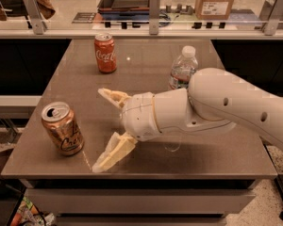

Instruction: Pick orange can

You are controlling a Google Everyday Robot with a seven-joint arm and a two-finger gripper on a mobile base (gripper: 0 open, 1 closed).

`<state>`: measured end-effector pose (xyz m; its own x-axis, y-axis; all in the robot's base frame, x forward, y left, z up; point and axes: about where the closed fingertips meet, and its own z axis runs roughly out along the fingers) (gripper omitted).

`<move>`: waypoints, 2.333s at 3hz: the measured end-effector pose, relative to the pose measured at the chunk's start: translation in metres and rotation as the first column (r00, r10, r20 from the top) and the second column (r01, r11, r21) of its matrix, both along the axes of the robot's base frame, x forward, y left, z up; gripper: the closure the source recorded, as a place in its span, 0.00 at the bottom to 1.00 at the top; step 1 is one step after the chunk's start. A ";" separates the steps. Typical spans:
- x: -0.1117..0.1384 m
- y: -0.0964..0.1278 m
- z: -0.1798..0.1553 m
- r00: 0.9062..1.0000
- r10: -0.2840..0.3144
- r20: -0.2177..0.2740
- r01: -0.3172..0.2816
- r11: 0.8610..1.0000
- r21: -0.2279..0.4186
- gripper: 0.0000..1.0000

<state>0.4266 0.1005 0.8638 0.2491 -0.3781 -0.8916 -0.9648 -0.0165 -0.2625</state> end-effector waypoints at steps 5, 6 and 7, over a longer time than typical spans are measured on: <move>-0.014 0.097 0.013 0.994 0.028 -0.105 0.003 0.959 0.283 0.18; -0.015 0.097 0.013 0.994 0.030 -0.103 0.000 0.960 0.281 0.41; -0.016 0.099 0.014 0.994 0.033 -0.101 -0.004 0.960 0.281 0.64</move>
Offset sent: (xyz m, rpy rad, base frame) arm -0.0107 0.0516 0.0251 0.2429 0.0319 0.0286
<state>0.4103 0.1997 0.8777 0.1540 -0.1056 -0.9824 -0.9872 0.0252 -0.1575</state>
